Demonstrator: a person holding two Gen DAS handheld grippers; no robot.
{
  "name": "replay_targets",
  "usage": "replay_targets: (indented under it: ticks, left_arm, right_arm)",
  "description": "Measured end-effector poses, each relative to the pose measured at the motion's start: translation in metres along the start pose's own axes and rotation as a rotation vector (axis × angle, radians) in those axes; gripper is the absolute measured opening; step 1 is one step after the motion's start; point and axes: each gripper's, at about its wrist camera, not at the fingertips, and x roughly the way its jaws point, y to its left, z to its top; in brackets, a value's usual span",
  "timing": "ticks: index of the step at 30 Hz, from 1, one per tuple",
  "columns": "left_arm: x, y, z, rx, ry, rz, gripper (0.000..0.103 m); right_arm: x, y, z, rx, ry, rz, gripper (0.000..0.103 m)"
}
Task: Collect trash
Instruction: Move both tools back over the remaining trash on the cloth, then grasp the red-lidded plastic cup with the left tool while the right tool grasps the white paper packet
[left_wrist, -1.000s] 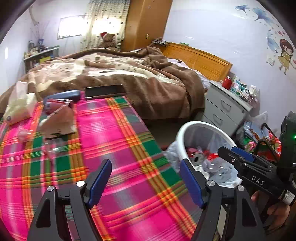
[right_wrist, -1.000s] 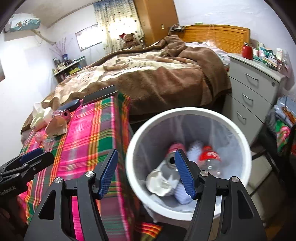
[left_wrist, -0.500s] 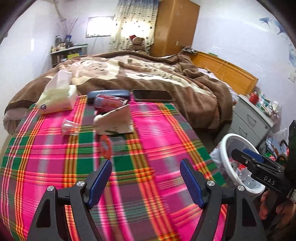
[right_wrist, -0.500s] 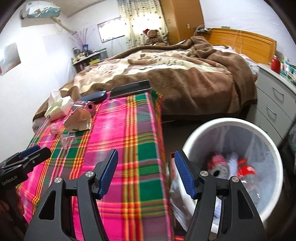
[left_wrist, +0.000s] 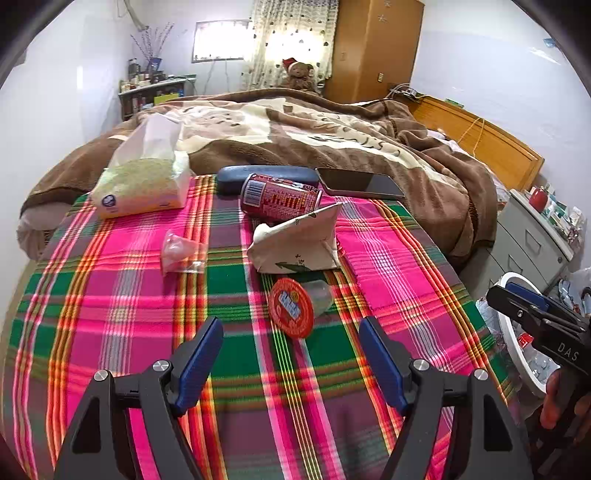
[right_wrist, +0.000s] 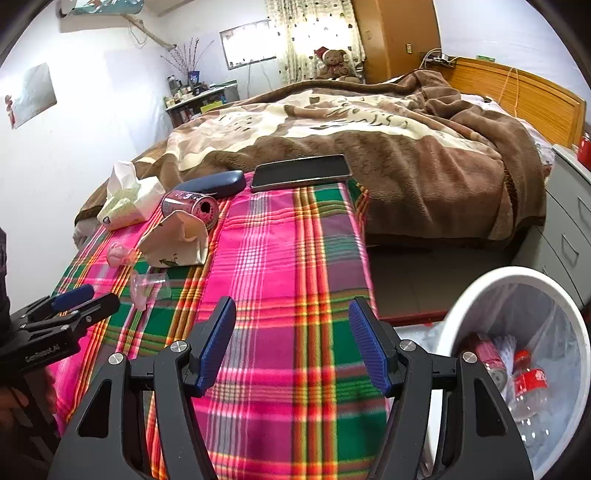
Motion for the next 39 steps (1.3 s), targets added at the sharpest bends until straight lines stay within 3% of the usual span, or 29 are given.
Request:
replay_targets:
  ticks: [9, 16, 20, 23, 39]
  left_arm:
    - [0.039, 0.003, 0.013, 0.056, 0.053, -0.03, 0.076]
    - [0.059, 0.012, 0.018, 0.022, 0.081, -0.075, 0.076]
    - [0.063, 0.021, 0.018, -0.011, 0.09, -0.113, 0.05]
    - [0.064, 0.026, 0.014, 0.0, 0.1, -0.099, 0.044]
    - [0.032, 0.093, -0.005, -0.118, 0.085, 0.009, 0.044]
  right_arm:
    - [0.021, 0.014, 0.013, -0.029, 0.025, 0.018, 0.065]
    - [0.04, 0.026, 0.025, -0.035, 0.043, 0.071, 0.065]
    - [0.048, 0.039, 0.03, -0.071, 0.044, 0.097, 0.065]
    - [0.055, 0.049, 0.033, -0.094, 0.052, 0.112, 0.065]
    - [0.072, 0.097, 0.059, -0.239, -0.026, 0.225, 0.065]
